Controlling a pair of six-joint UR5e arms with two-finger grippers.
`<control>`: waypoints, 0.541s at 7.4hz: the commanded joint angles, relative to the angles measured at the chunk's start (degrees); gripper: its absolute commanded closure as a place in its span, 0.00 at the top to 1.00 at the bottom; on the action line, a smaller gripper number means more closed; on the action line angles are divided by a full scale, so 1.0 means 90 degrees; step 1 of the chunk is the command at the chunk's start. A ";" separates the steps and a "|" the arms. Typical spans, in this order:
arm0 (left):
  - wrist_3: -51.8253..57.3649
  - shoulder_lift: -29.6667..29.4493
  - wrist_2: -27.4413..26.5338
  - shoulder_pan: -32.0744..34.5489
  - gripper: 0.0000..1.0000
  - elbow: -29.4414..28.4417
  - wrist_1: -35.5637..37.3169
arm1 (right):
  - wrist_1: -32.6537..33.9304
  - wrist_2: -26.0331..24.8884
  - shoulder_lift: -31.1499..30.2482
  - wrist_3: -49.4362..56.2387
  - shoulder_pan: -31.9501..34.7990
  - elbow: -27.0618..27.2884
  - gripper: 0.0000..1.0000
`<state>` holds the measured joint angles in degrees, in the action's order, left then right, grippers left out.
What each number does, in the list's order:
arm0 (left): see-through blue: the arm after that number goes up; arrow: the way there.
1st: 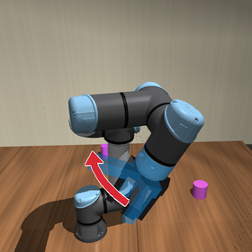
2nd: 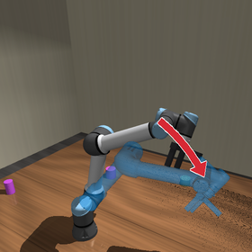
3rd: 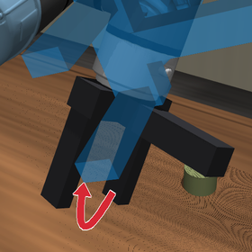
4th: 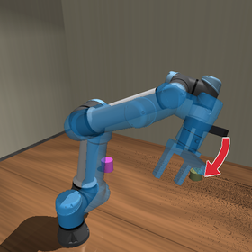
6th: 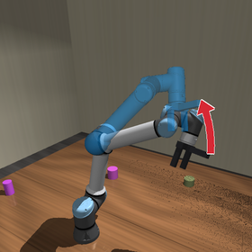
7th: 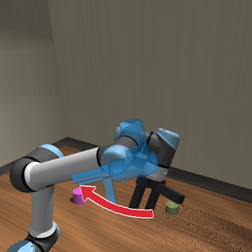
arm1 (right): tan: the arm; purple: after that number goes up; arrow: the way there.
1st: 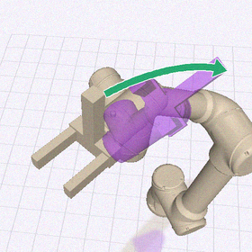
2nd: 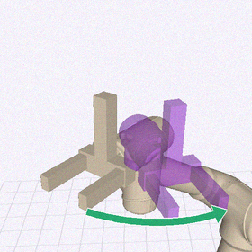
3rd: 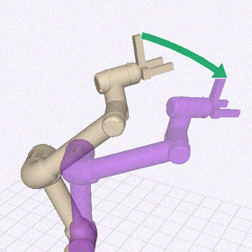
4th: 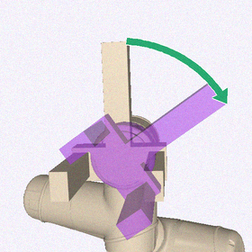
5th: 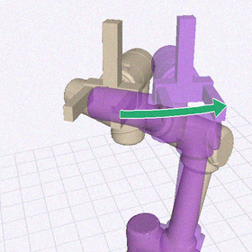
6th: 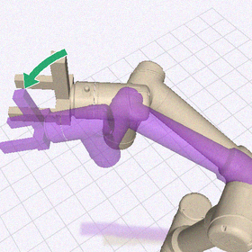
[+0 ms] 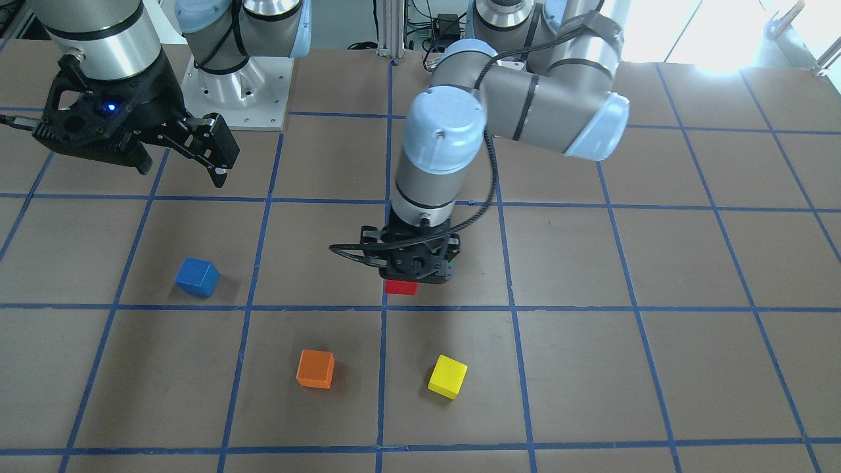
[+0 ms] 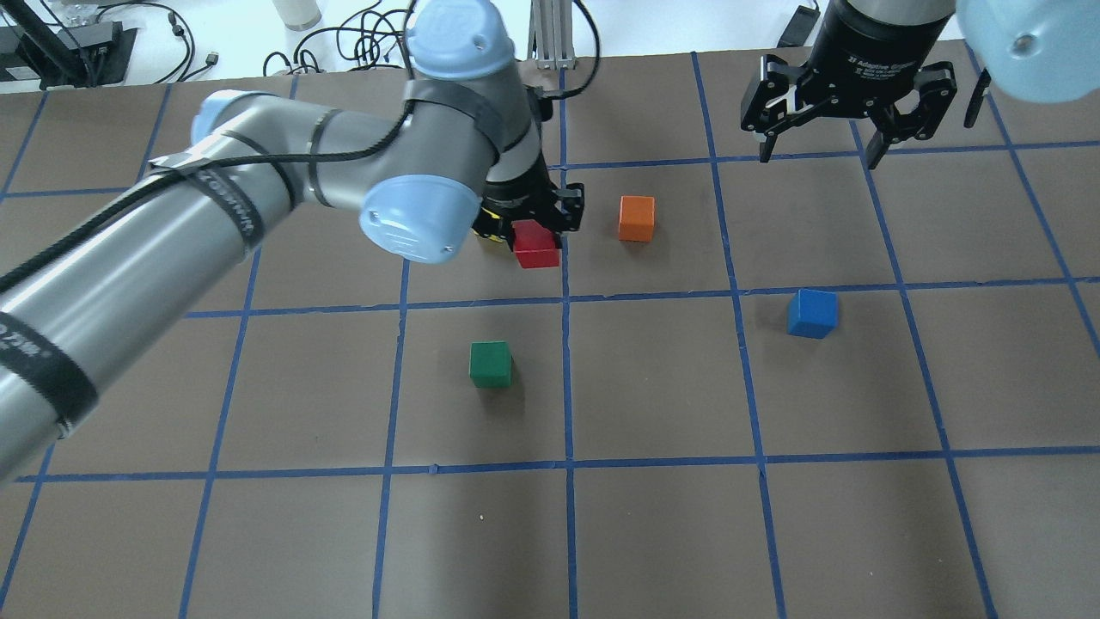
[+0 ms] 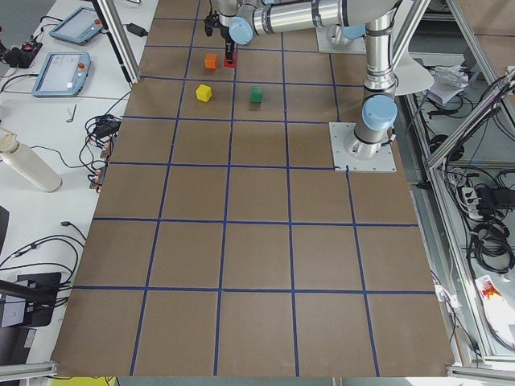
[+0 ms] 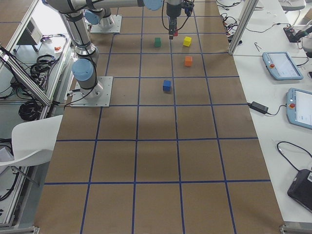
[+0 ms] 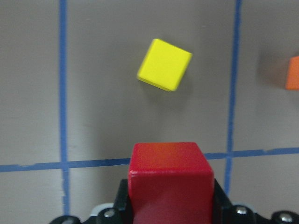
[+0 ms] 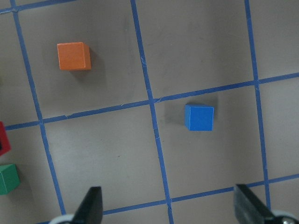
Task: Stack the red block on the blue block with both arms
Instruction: 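Carry the red cube with the left gripper toward the table center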
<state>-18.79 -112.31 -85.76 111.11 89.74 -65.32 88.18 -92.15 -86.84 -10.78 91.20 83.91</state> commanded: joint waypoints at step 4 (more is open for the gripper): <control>-0.0636 -0.1103 -0.0393 0.0662 0.02 0.0087 0.0148 | -0.0002 0.0004 0.0000 -0.0003 0.0004 0.0003 1.00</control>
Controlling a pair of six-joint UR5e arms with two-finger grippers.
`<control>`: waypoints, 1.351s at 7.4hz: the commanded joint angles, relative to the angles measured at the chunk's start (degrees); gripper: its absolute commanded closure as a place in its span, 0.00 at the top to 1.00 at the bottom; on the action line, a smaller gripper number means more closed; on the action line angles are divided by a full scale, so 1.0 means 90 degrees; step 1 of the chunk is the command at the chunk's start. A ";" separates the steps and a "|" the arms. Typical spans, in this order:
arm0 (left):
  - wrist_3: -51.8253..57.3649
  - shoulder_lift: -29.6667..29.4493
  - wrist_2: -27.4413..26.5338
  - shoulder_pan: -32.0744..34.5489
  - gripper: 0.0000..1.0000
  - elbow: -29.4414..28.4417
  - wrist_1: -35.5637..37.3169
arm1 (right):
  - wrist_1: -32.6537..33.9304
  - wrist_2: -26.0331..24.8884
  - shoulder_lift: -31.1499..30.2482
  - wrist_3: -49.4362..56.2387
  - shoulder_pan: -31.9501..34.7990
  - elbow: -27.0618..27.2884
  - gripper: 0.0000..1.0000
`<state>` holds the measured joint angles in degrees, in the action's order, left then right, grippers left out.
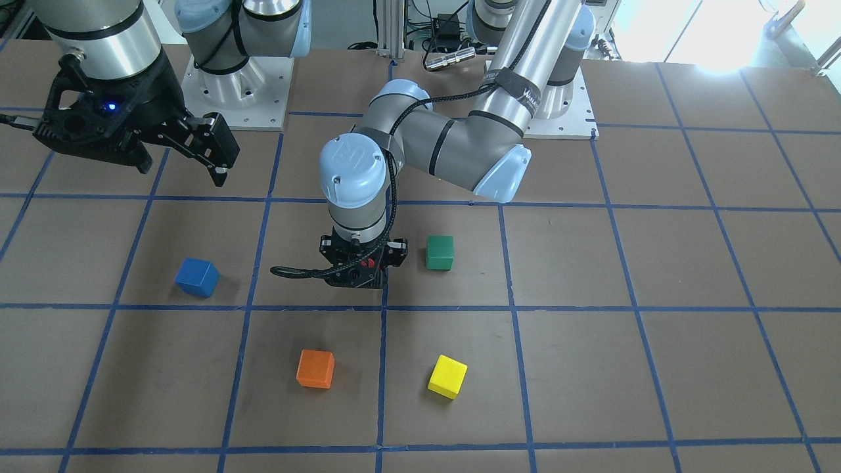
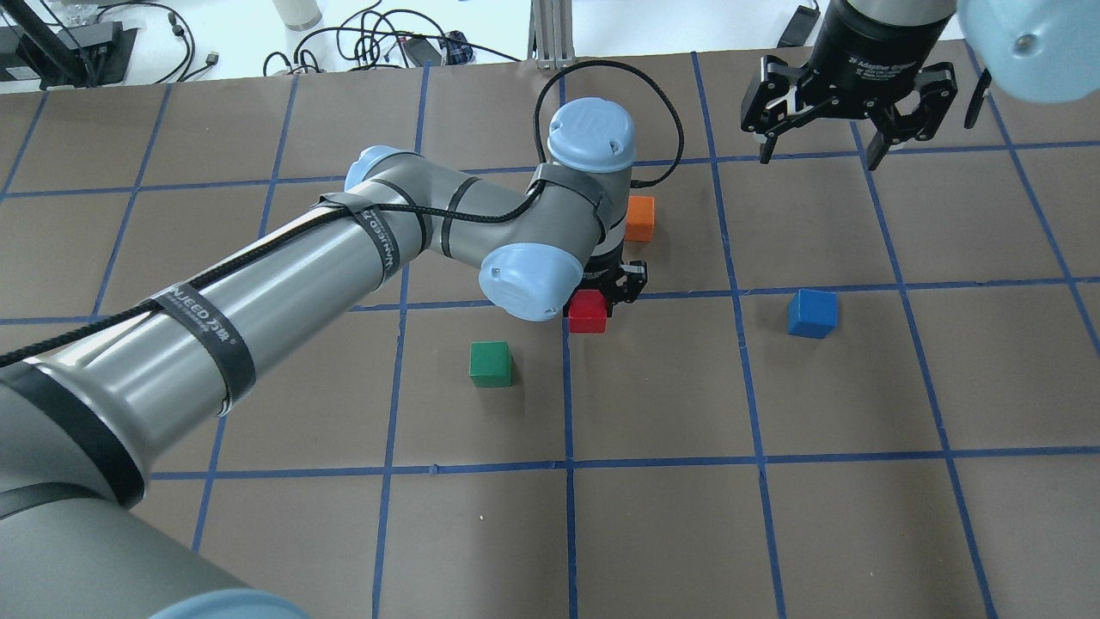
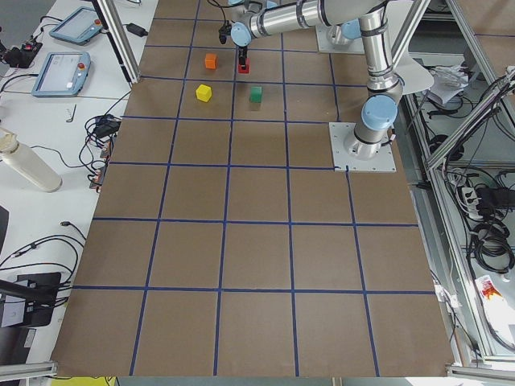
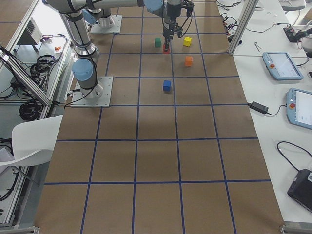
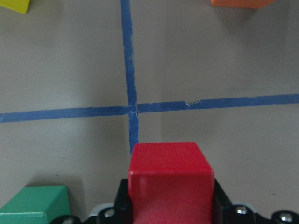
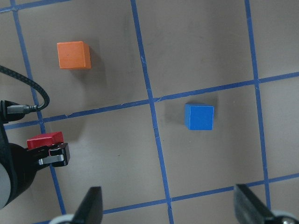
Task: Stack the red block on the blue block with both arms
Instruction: 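Set the red cube down near the orange cube and open the left gripper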
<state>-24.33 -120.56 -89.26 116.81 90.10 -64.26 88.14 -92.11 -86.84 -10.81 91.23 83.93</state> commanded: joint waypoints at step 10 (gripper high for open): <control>0.1713 0.1985 -0.0053 -0.1880 1.00 0.0067 -0.1549 | 0.0680 0.0127 0.0156 -0.0876 0.0613 0.0623 1.00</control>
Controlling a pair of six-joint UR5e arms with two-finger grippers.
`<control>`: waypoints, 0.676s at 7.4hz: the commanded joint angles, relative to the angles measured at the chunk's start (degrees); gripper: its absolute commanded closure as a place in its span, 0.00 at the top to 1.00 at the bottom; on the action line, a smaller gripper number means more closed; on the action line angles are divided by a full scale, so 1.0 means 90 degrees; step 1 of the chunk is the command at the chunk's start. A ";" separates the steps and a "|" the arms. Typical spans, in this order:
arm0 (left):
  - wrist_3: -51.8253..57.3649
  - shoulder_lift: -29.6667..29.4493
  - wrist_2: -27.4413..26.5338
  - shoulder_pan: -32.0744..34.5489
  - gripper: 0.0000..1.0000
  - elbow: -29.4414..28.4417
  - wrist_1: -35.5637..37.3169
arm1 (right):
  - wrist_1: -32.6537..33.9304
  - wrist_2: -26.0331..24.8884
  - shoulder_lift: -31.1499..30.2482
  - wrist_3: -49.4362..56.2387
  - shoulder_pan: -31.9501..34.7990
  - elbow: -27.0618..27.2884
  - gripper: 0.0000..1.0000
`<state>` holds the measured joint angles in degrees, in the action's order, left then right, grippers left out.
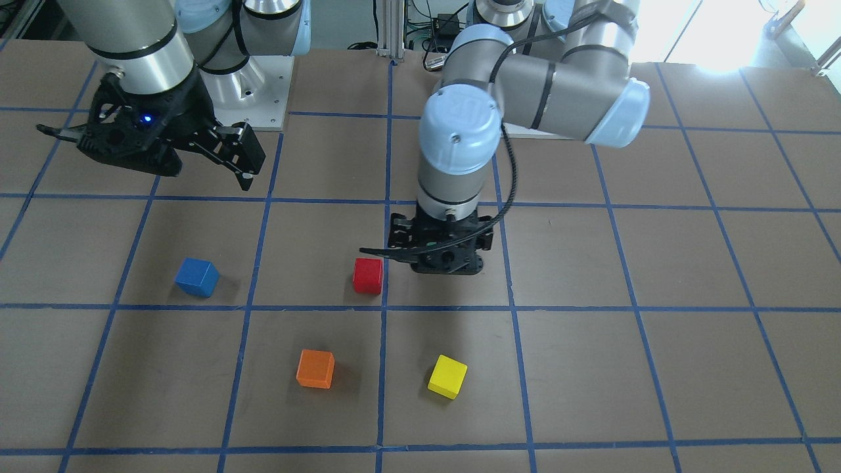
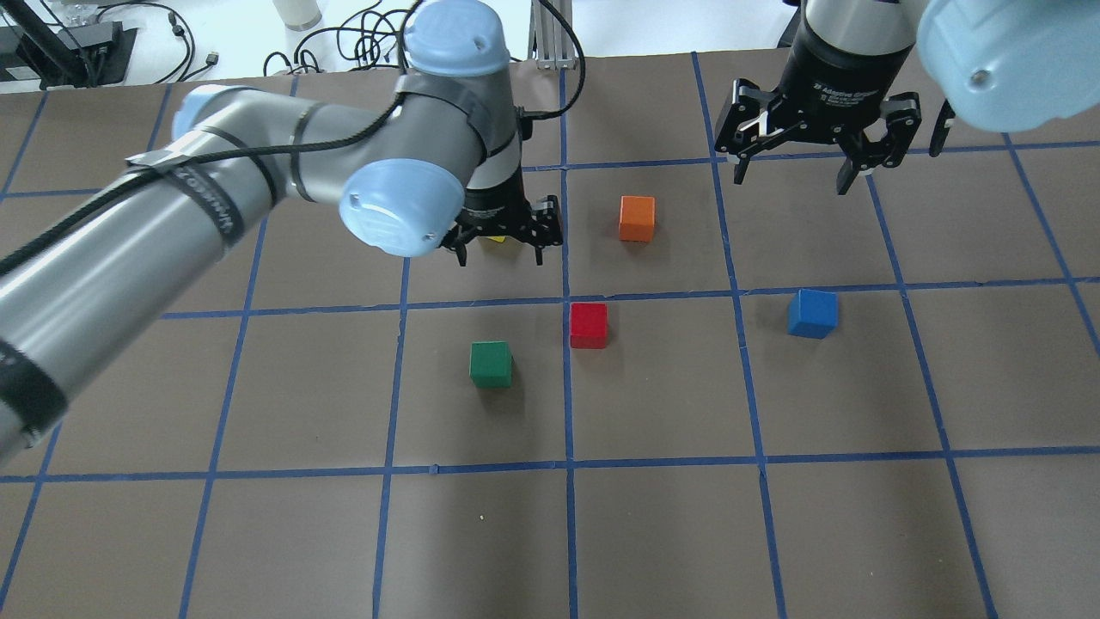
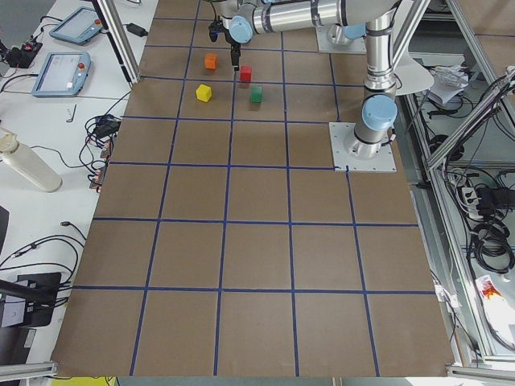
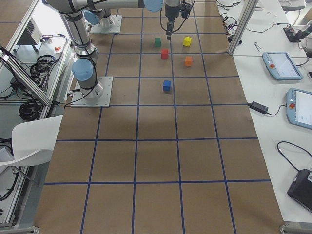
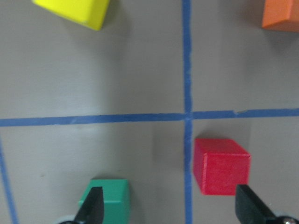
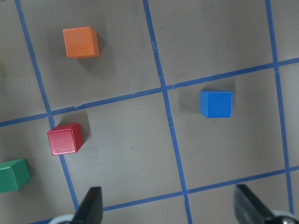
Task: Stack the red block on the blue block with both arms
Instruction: 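Raise the left gripper away while the right gripper reaches toward the red cube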
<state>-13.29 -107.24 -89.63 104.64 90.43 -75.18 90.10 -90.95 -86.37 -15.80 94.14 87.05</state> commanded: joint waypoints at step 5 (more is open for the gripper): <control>0.2156 0.1768 0.0056 -0.1732 1.00 0.0322 -0.1305 | 0.3538 -0.0090 0.1431 -0.2200 0.1912 0.1574 1.00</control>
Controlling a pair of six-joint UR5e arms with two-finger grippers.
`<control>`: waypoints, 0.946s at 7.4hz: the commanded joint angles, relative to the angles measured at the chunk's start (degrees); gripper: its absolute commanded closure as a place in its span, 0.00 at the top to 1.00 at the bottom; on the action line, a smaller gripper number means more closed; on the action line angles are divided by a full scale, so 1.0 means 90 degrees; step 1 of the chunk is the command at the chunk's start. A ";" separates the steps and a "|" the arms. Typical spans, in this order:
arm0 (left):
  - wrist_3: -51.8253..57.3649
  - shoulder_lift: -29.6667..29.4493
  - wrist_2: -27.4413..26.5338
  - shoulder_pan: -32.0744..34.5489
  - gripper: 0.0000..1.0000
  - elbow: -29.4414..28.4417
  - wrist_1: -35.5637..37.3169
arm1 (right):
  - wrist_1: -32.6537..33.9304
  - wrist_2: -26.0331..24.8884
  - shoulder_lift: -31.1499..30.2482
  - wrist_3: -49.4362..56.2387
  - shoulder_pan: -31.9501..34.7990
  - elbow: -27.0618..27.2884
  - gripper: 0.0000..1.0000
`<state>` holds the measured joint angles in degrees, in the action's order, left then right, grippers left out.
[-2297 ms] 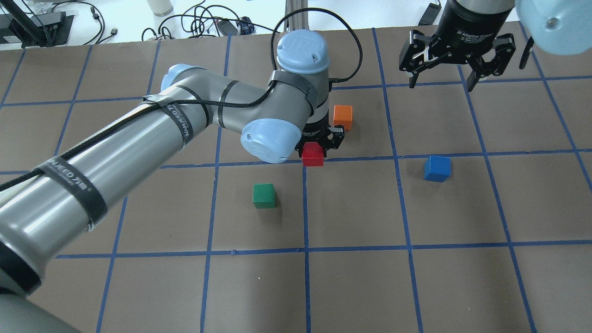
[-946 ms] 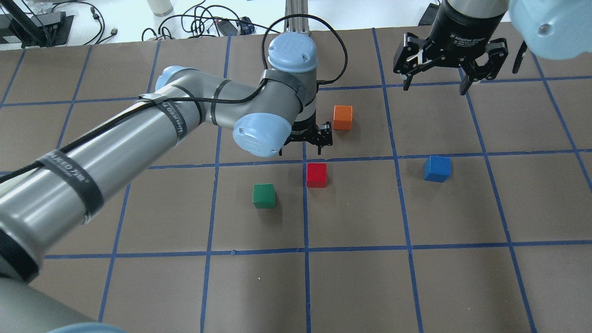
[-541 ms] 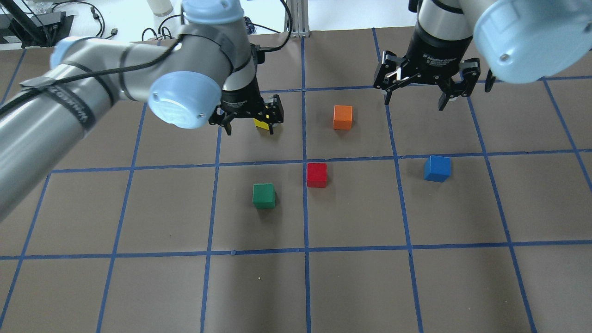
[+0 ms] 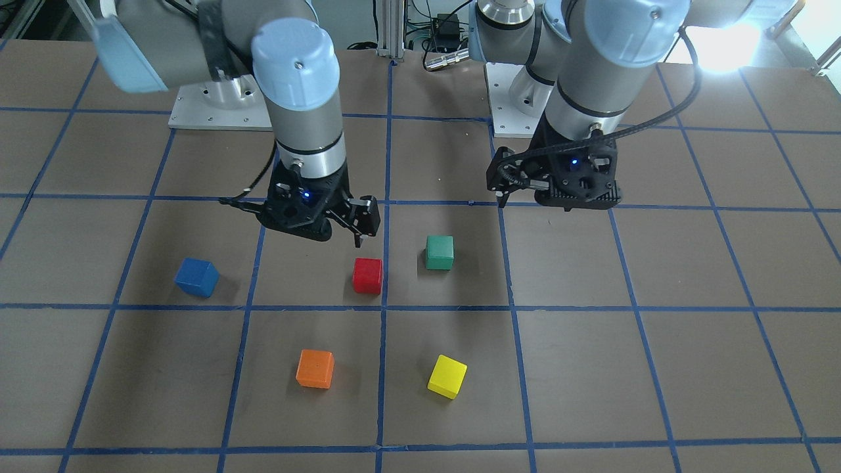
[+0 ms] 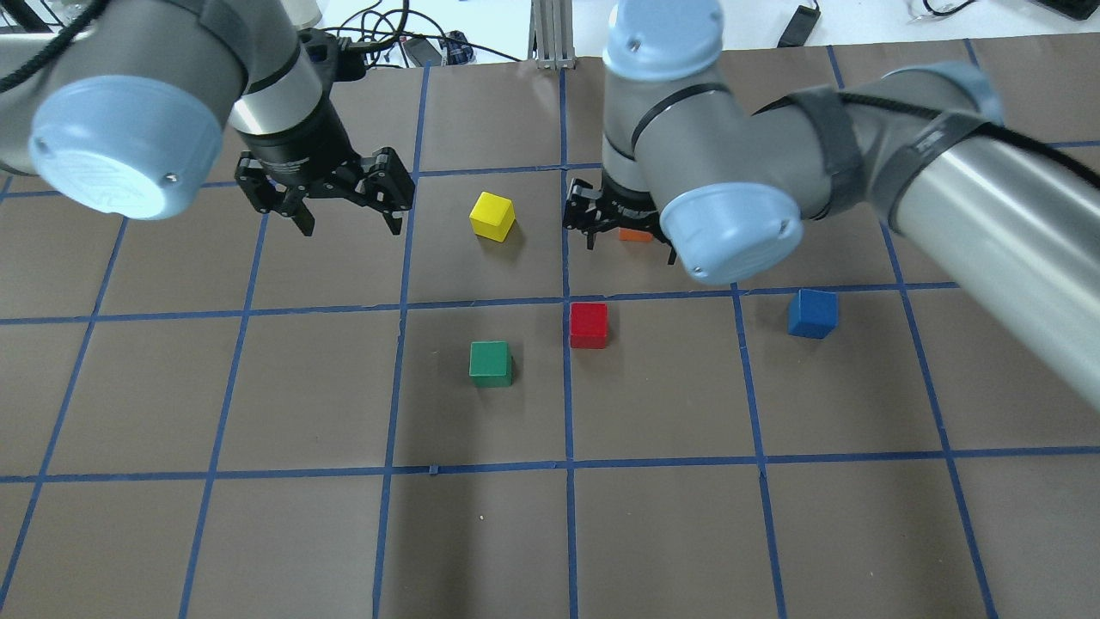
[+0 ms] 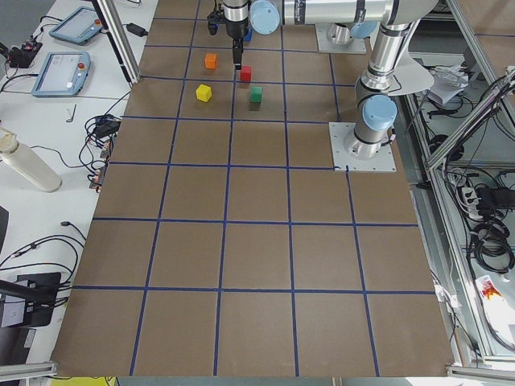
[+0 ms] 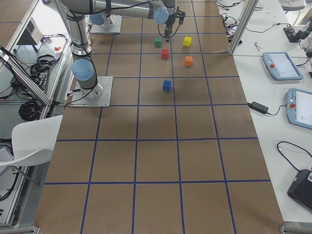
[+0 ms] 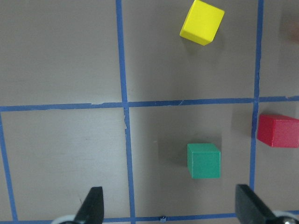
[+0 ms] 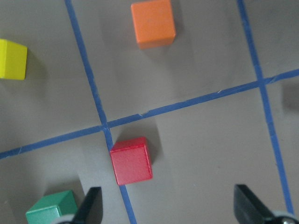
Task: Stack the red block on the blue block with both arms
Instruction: 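Grasp the red cube with the right gripper and lift it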
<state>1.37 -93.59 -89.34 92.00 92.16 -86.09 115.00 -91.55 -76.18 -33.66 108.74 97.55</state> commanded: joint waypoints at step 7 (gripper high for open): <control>0.0882 0.0555 0.0053 -0.0515 1.00 0.0610 0.0005 | 0.2408 -0.0024 0.1042 0.0144 0.0281 0.1338 0.47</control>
<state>9.28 -88.57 -88.89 87.37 97.30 -86.13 136.19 -91.83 -66.93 -33.89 111.35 108.92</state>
